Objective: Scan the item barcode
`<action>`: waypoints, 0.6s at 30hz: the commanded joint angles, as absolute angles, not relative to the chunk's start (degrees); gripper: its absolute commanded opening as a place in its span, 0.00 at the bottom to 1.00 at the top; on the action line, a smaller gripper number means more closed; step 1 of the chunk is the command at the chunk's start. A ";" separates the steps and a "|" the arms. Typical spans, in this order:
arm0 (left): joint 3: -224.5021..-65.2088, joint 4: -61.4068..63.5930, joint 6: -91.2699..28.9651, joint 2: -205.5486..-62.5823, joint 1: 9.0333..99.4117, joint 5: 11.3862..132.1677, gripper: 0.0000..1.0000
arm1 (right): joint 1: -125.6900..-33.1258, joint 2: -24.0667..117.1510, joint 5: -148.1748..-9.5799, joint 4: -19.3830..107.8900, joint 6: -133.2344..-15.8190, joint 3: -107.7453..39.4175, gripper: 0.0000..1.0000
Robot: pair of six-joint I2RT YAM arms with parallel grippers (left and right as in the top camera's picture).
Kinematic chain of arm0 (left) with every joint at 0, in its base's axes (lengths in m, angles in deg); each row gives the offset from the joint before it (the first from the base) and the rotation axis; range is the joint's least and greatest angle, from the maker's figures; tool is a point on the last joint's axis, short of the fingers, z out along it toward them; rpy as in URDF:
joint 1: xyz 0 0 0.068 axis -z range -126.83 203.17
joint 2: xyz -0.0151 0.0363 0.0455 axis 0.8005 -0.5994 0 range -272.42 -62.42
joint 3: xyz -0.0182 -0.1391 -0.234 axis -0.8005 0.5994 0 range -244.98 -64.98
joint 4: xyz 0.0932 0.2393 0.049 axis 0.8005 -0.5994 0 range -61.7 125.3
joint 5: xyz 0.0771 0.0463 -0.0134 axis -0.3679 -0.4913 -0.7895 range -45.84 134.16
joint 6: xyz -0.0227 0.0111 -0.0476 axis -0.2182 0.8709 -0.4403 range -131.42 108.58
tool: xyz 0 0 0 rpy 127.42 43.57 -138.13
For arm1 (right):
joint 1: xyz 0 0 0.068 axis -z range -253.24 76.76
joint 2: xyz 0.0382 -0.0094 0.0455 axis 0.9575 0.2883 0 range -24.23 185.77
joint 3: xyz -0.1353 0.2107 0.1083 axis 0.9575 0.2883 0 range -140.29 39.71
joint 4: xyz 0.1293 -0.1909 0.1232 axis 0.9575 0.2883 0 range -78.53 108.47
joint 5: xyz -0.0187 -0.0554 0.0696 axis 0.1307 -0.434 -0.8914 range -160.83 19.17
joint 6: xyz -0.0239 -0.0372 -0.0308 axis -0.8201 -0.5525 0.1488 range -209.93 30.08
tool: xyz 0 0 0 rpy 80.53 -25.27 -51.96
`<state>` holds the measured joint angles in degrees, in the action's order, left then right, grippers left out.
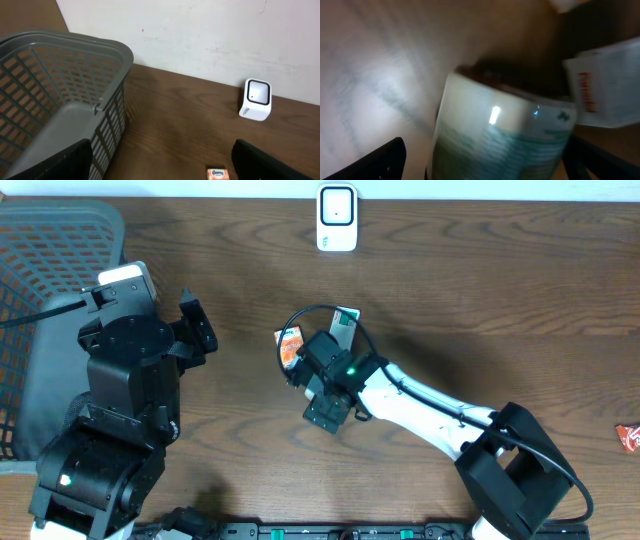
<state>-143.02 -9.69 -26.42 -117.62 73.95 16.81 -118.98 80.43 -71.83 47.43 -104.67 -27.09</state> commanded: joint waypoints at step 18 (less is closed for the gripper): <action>-142.45 -9.69 -26.68 -117.40 73.82 16.24 0.89 | -115.85 87.84 -91.17 46.47 -98.07 -29.58 0.68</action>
